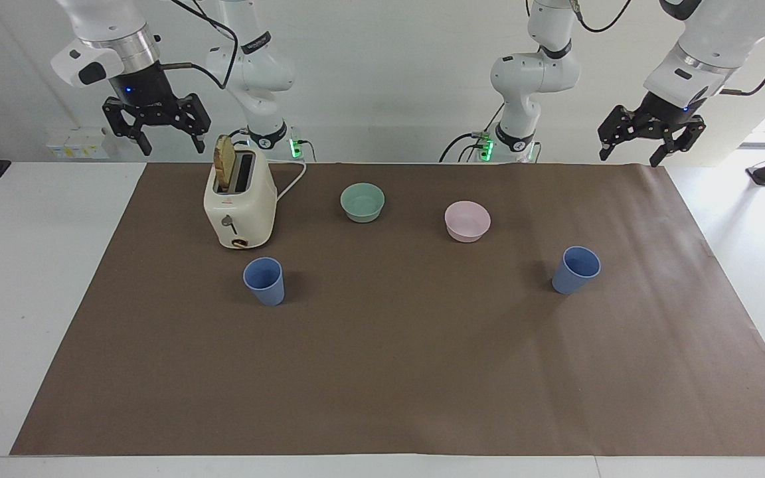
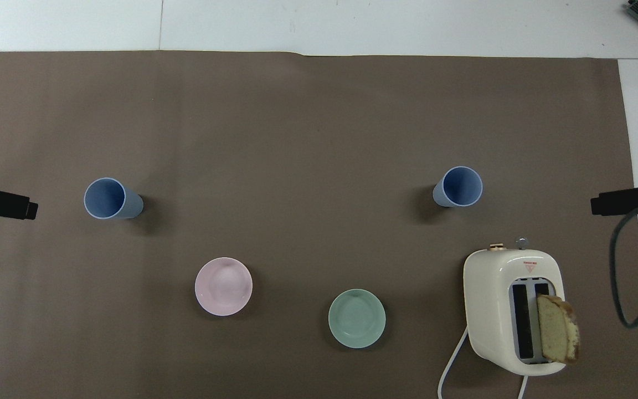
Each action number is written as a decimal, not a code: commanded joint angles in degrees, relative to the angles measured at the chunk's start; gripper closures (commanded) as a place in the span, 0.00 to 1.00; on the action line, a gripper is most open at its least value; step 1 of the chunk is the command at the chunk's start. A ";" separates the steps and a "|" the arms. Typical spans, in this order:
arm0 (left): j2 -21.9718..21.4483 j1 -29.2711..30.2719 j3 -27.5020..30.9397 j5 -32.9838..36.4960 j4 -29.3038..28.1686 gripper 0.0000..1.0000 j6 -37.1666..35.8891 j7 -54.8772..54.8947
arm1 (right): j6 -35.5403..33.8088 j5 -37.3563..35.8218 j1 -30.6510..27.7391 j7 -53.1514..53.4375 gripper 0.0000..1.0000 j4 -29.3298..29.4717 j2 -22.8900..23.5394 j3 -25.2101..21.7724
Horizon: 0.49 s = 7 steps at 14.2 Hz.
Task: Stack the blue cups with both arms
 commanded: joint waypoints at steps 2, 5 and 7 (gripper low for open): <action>-1.17 0.00 0.69 -0.39 -2.76 0.00 2.58 0.20 | 0.15 -0.16 -0.62 -1.35 0.00 -0.64 -0.48 0.32; 0.06 2.45 0.87 -0.39 -9.59 0.00 11.25 0.64 | 0.15 -0.16 -0.62 -1.35 0.00 -0.64 -0.48 0.32; 0.50 2.55 0.87 -0.39 -14.44 0.00 17.94 0.21 | 0.15 -0.16 -0.62 -1.35 0.00 -0.64 -0.48 0.32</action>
